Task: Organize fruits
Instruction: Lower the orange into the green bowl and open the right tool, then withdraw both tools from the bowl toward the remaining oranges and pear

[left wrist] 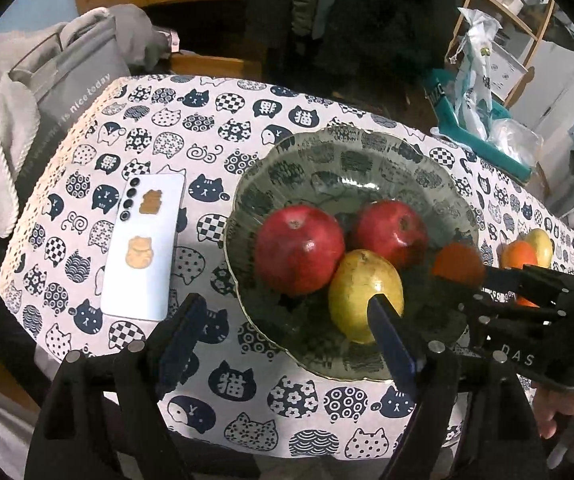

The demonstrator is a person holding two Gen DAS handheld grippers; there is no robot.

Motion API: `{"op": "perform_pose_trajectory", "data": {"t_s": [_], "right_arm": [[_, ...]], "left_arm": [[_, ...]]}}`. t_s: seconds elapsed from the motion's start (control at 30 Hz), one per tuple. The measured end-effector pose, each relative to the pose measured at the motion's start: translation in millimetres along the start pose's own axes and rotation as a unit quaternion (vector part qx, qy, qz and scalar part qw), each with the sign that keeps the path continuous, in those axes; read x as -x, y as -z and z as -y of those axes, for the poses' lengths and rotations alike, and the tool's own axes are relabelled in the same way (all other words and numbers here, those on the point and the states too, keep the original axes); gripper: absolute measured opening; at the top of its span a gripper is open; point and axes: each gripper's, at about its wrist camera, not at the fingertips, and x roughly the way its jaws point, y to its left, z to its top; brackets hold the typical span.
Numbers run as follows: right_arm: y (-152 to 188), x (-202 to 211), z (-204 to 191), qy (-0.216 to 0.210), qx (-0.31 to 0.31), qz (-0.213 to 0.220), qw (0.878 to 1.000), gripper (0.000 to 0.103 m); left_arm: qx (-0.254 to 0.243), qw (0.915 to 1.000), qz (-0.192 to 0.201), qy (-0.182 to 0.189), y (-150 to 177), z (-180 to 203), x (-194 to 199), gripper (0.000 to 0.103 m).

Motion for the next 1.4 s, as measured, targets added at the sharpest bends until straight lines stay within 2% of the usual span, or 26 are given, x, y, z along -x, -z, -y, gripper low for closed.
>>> {"op": "perform_pose_trajectory", "data": {"t_s": [0.1,0.17,0.33,0.5,0.73,1.03,1.4], "right_arm": [[-0.4,2.9,-0.8,-0.001,-0.001,0.009,1.0,0.058],[-2.3,8.1,-0.9,-0.003,-0.003,0.017,1.0,0.06],[-6.2,27.9,2.3,-0.001,-0.01,0.042,0.999,0.06],[-8.7,62.3,4.3,0.018,-0.009,0.085,0.996,0.06],[-4.3,109.5,8.7,0.047,-0.006,0.144,0.988,0.06],[7.6,152.6,16.9,0.069,-0.011,0.192,0.979,0.061],[28.6,203.1,24.9,0.092,-0.009,0.251,0.964,0.07]], "left_arm": [[0.0,1.0,0.005,-0.003,-0.8,-0.3,3.2,0.084],[0.001,1.0,0.008,-0.002,-0.5,-0.1,5.9,0.084],[0.003,0.9999,0.016,0.003,-2.4,1.2,13.1,0.084],[0.003,0.9992,0.036,0.015,-6.0,6.7,28.3,0.084],[0.005,0.9964,0.078,0.032,-11.9,15.3,58.7,0.084],[0.009,0.9891,0.137,0.053,-18.6,23.9,101.7,0.084],[-0.018,0.9822,0.177,0.06,-19.7,47.8,138.1,0.085]]}}
